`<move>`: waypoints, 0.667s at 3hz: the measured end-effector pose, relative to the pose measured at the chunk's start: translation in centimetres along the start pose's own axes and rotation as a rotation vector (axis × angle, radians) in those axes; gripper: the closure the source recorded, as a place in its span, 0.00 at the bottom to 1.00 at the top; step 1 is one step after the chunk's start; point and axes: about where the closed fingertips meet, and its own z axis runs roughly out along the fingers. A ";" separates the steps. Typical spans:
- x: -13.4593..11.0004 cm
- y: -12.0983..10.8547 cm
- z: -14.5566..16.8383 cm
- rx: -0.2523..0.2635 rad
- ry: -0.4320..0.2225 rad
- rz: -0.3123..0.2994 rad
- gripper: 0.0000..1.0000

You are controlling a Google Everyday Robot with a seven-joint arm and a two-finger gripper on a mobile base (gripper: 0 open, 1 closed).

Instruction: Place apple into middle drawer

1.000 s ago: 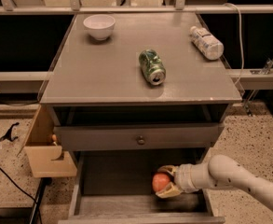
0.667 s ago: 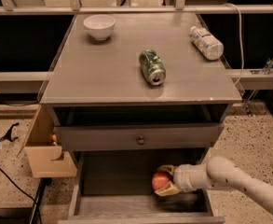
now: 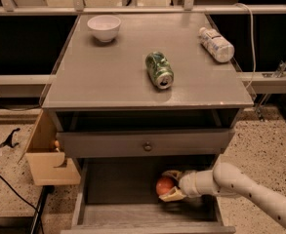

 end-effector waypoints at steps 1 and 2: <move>-0.1 -0.6 2.5 -0.017 -0.060 -0.008 1.00; 0.2 -0.5 2.9 -0.020 -0.054 -0.012 1.00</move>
Offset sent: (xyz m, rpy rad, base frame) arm 0.0161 0.0192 -0.0139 0.0743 -0.0148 0.0246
